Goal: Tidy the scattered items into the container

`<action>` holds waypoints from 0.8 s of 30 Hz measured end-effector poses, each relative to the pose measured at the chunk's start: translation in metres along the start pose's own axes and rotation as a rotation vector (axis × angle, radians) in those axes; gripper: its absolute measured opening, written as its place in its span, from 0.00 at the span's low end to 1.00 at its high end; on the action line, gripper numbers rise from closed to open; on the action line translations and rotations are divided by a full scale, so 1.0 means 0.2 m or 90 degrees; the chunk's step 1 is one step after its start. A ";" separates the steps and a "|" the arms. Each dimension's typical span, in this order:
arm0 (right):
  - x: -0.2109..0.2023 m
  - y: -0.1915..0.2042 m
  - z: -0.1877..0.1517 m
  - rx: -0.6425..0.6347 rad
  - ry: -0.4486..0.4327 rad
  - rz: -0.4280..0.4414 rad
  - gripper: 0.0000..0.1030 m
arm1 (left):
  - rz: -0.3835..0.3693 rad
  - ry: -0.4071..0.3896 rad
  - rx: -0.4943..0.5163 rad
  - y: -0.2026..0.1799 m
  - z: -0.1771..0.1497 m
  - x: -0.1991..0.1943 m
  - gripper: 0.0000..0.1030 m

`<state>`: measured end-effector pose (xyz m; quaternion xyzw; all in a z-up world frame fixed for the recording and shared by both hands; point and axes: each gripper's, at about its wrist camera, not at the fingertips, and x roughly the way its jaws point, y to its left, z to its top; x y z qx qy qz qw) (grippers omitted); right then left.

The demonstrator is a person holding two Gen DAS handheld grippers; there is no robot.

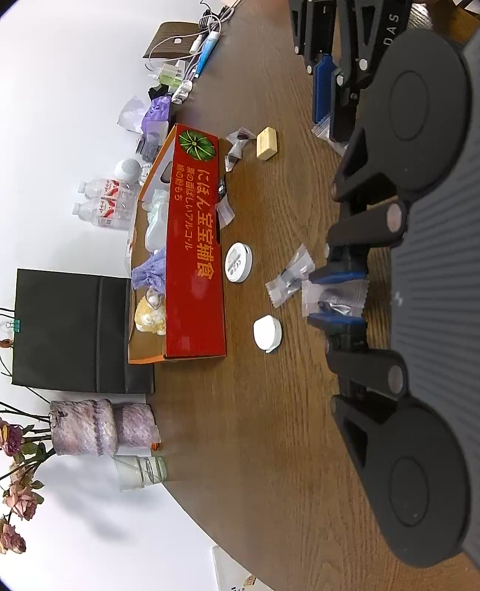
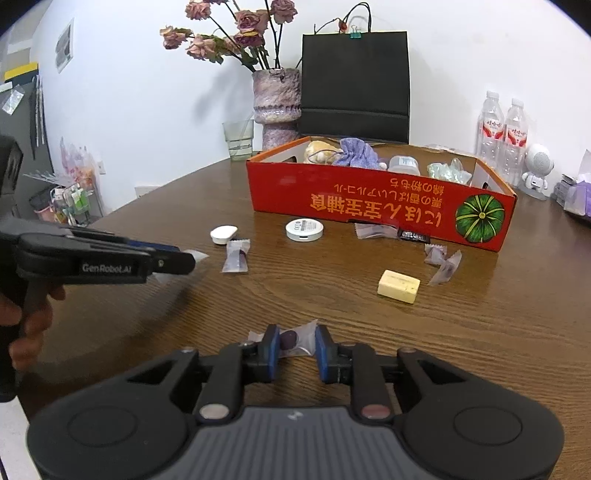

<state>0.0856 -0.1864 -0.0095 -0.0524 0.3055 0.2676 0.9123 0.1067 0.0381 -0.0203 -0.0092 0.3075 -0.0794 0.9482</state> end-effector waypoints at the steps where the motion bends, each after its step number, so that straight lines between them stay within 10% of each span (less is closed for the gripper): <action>1: 0.00 0.00 0.00 0.003 -0.002 0.002 0.28 | -0.002 0.000 -0.001 0.00 0.00 0.00 0.17; 4: 0.02 0.01 0.00 0.017 0.001 0.012 0.75 | -0.009 -0.002 -0.007 0.00 -0.01 -0.02 0.17; 5: 0.02 0.03 0.00 0.006 0.002 0.010 0.75 | -0.010 -0.002 -0.008 -0.01 -0.01 -0.02 0.17; 18: 0.03 0.05 0.01 -0.065 0.009 -0.002 0.18 | -0.024 -0.011 -0.024 0.00 -0.02 -0.05 0.17; 24: 0.01 0.02 0.01 -0.040 -0.008 0.019 0.12 | -0.036 -0.014 -0.026 -0.02 -0.01 -0.06 0.18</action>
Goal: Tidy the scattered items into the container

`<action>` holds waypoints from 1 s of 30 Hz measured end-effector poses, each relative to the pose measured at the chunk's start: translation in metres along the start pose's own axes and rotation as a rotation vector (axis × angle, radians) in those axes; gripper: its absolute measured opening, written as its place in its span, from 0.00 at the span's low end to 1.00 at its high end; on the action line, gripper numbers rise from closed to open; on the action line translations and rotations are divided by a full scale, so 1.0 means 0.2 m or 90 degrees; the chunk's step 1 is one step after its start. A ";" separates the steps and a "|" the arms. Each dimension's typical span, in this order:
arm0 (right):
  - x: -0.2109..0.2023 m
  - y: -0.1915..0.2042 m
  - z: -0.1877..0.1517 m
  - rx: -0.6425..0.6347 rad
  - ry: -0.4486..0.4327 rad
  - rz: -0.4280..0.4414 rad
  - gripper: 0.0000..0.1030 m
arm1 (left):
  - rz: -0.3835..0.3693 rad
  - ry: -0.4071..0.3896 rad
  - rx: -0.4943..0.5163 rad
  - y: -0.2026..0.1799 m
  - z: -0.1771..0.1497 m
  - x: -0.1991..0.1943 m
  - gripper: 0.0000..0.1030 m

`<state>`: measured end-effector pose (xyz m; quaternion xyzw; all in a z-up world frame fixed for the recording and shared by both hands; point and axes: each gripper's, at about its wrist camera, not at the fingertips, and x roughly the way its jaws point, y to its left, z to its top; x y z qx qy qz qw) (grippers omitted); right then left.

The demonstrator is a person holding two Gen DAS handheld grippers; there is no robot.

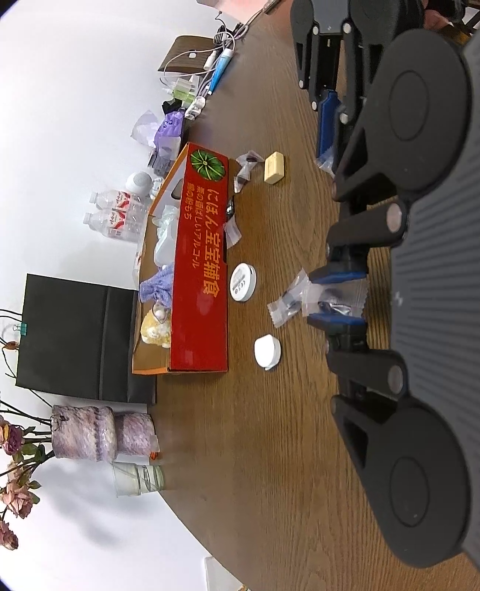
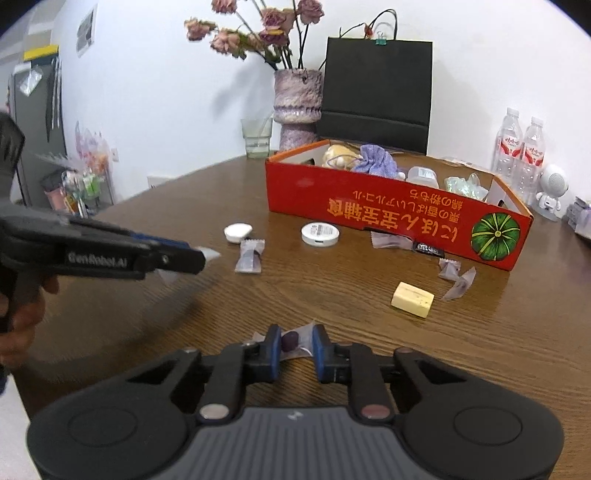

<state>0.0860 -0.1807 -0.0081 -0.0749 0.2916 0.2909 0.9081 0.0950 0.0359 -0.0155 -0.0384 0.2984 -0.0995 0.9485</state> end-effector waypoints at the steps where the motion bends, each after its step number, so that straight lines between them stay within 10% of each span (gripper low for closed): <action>1: -0.01 -0.01 0.00 0.005 -0.008 0.003 0.08 | -0.001 0.000 -0.001 0.00 0.00 0.00 0.18; 18: -0.06 -0.12 0.11 0.021 -0.041 0.000 0.07 | -0.033 -0.036 0.012 -0.11 0.11 0.01 0.18; 23: 0.00 -0.12 0.06 0.037 -0.003 0.027 0.70 | -0.037 -0.028 0.007 -0.10 0.10 0.01 0.18; 27: 0.08 -0.07 0.02 0.031 0.031 0.020 0.66 | -0.030 -0.022 0.002 -0.08 0.08 0.01 0.18; 30: 0.10 -0.01 0.02 0.002 0.026 0.010 0.33 | -0.026 -0.020 -0.007 -0.07 0.07 0.00 0.18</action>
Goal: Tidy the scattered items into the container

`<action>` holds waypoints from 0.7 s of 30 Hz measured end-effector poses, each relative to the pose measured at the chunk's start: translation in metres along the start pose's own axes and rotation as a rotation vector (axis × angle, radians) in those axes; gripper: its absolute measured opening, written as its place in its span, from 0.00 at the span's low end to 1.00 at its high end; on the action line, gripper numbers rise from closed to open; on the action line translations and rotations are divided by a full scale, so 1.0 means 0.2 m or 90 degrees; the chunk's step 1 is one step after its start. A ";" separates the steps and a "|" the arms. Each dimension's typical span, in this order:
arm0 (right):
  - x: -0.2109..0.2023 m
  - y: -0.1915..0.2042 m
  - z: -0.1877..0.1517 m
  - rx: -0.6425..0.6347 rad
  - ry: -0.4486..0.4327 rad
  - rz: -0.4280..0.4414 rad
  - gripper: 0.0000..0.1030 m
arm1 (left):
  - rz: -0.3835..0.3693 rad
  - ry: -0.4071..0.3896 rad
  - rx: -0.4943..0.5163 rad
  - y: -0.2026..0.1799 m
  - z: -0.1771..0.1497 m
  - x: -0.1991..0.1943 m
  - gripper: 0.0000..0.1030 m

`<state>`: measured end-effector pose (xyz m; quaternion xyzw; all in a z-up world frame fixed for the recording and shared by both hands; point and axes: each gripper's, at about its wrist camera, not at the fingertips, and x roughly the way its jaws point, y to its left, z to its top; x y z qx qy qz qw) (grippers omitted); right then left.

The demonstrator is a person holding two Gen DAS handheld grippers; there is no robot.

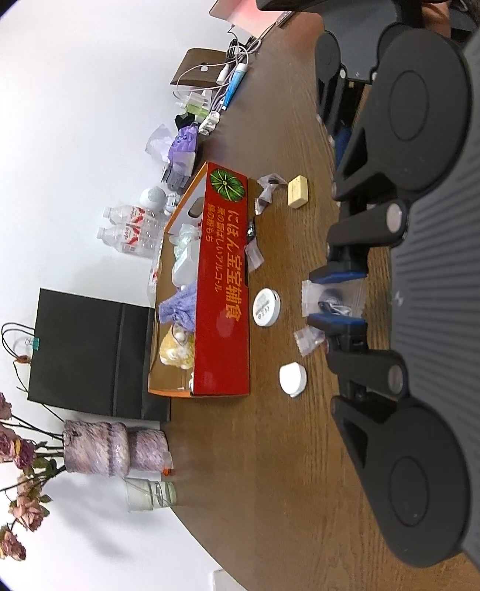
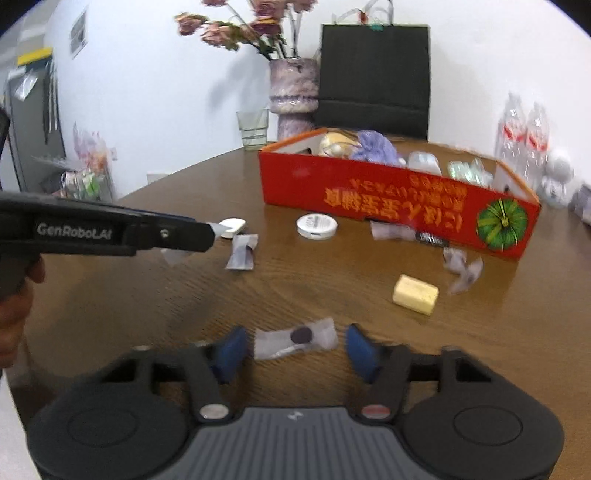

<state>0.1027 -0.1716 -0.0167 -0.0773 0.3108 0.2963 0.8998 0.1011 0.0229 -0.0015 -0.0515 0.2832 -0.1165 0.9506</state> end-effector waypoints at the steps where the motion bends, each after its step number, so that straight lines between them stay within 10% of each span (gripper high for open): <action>1: 0.00 0.01 0.00 -0.006 0.000 0.010 0.33 | 0.001 0.001 -0.002 0.00 0.00 0.00 0.18; 7: -0.03 -0.02 0.05 -0.038 -0.003 0.000 0.10 | 0.003 -0.004 -0.008 0.02 -0.01 -0.04 0.18; 21: -0.20 -0.05 0.10 -0.027 -0.080 -0.005 0.02 | -0.004 -0.031 0.000 -0.02 0.02 -0.10 0.18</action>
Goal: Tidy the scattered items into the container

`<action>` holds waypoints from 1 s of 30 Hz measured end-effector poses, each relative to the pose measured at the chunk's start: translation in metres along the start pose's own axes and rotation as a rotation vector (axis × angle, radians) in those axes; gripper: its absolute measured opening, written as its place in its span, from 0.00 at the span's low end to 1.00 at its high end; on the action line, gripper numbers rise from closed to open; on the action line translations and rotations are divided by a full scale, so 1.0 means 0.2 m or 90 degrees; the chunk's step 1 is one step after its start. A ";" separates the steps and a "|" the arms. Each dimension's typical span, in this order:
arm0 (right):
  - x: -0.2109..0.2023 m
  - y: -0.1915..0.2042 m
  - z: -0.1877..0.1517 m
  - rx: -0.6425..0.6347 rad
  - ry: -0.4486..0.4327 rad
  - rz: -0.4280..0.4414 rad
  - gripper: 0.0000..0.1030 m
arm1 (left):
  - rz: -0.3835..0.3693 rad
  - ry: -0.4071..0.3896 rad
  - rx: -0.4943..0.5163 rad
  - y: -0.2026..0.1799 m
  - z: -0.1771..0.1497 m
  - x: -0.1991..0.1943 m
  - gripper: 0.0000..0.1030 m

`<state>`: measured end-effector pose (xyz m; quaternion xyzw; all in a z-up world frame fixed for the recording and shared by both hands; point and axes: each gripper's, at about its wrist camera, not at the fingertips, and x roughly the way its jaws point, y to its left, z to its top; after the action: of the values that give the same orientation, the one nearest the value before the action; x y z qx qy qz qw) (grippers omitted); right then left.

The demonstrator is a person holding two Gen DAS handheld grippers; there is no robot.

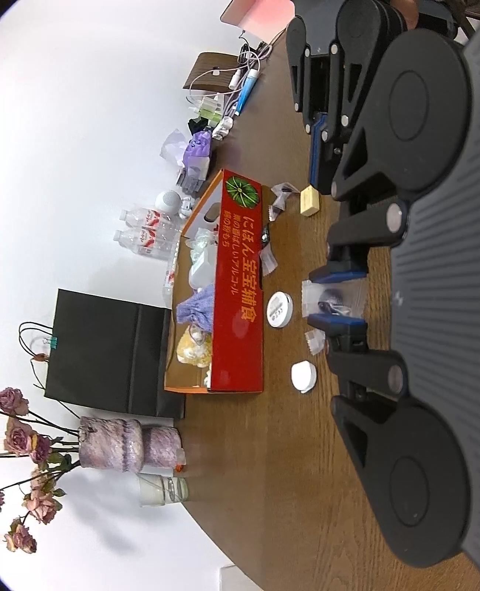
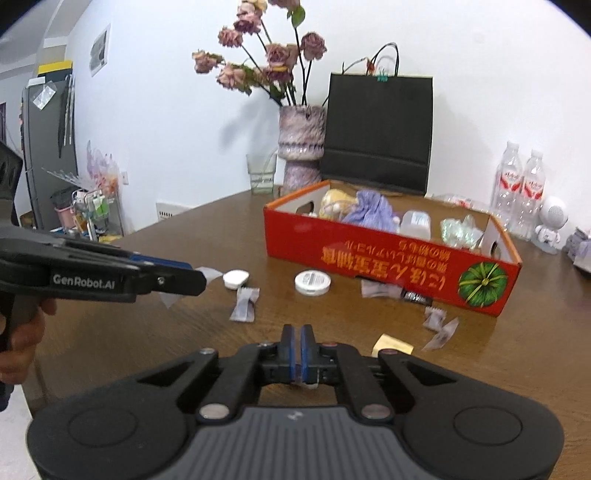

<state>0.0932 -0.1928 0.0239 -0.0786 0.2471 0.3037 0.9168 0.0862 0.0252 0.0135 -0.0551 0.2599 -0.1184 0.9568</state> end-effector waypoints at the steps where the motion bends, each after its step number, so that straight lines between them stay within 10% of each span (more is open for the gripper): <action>1: 0.00 0.00 0.00 -0.001 0.000 0.001 0.02 | -0.001 -0.001 0.001 -0.01 0.00 0.00 0.18; 3: 0.00 -0.01 0.00 0.006 0.015 0.013 0.08 | -0.003 -0.001 0.002 -0.01 0.00 -0.01 0.18; 7: 0.06 -0.03 -0.04 0.031 0.060 0.019 0.55 | -0.001 0.004 0.000 -0.01 -0.02 -0.01 0.18; 16: 0.21 0.06 -0.10 -0.012 0.109 -0.010 0.70 | 0.008 0.010 -0.015 0.04 -0.04 -0.03 0.18; 30: 0.20 -0.09 -0.06 -0.056 0.096 -0.023 0.68 | 0.000 0.014 -0.020 0.07 -0.04 0.01 0.19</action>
<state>0.1268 -0.1910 -0.0074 -0.1457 0.3003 0.2911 0.8966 0.0864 0.0379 0.0034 -0.0684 0.2724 -0.1148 0.9529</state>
